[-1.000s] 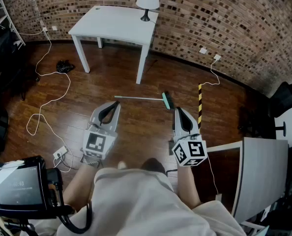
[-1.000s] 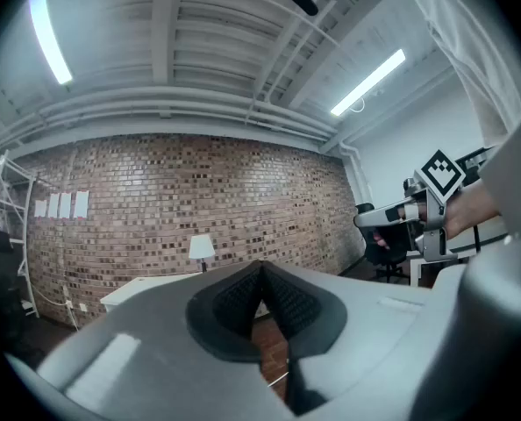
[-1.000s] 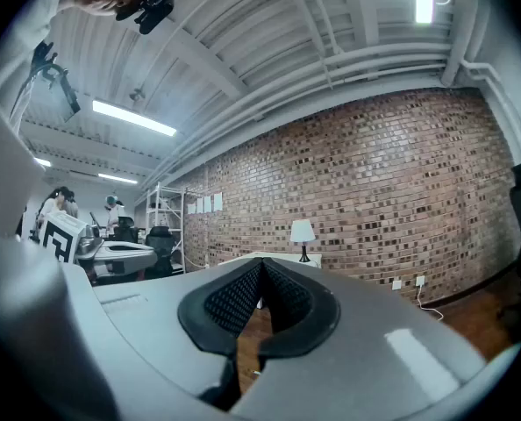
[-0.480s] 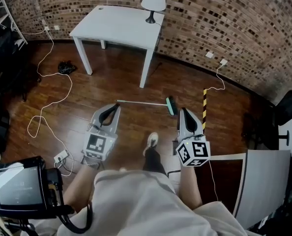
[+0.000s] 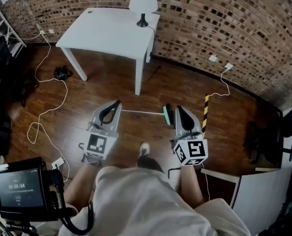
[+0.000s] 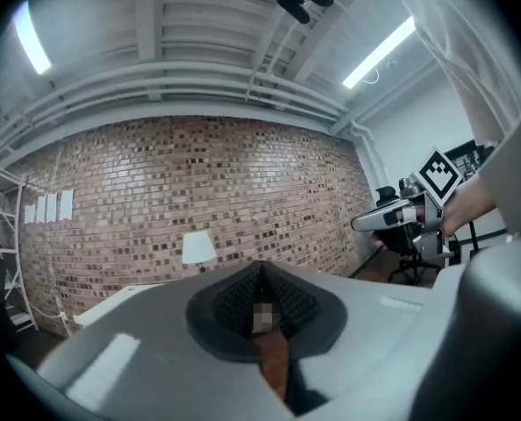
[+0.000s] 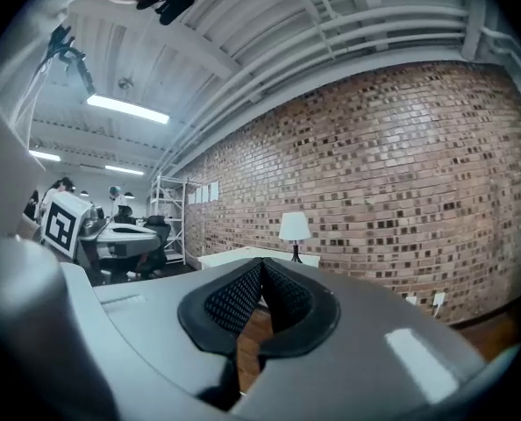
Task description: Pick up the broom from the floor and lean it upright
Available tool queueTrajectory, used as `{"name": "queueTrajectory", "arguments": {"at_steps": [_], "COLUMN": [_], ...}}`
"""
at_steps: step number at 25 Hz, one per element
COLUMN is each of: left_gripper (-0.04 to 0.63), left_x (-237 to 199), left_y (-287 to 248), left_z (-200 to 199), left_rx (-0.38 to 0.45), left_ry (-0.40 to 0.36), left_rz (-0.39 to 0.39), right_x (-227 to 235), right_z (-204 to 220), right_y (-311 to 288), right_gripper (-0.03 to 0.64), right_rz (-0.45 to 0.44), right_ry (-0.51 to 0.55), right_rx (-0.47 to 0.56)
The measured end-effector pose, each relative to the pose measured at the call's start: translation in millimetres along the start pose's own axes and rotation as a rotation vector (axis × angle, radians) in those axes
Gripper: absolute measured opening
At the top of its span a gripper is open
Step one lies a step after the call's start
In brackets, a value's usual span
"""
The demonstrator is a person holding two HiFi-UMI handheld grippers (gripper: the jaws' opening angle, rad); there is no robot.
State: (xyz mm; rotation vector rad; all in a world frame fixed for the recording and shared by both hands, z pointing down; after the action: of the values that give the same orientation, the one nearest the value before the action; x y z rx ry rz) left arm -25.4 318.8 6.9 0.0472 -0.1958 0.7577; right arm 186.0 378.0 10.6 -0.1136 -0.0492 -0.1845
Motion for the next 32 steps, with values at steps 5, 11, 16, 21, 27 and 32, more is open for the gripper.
{"name": "queueTrajectory", "arguments": {"at_steps": [5,11,16,21,27,32], "left_gripper": [0.002,0.002,0.002,0.002,0.002,0.002], "left_x": [-8.2,-31.1,-51.0,-66.3,-79.1,-107.7], "left_y": [-64.0,-90.9,-102.2,-105.1,-109.5,-113.3], "left_z": [-6.2,-5.4,2.7,8.0,33.7,81.0], "left_rx": [0.0,0.006,-0.018,-0.032,-0.092,-0.155], "left_ry": [-0.012,-0.022,-0.016,-0.011,0.008,0.061], "left_rz": [-0.045,-0.064,-0.07,-0.085,-0.136,-0.184], "right_x": [43.9,66.5,71.9,67.4,62.5,49.0], "right_z": [-14.4,-22.1,-26.6,-25.5,-16.1,13.9], "right_y": [-41.1,-71.4,-89.9,-107.5,-134.7,-189.4], "right_gripper": [0.014,0.014,0.014,0.014,0.014,0.014], "right_rz": [-0.009,-0.007,-0.003,-0.033,-0.147,-0.227], "right_ry": [0.022,0.017,0.01,0.017,0.016,0.024], "right_rx": [0.021,0.031,0.025,0.014,-0.051,-0.126]}}
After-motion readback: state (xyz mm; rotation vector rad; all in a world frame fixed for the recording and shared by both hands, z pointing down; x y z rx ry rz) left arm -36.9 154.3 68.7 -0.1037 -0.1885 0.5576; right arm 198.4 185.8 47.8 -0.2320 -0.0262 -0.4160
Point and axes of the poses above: the fingertips, and each gripper's own axes: y backward along the fingers, x to its right, z out of its underside, the point moved 2 cm from there along y, backward along the fingers, and after that the axes turned 2 degrees about -y, right-handed, at the moved point
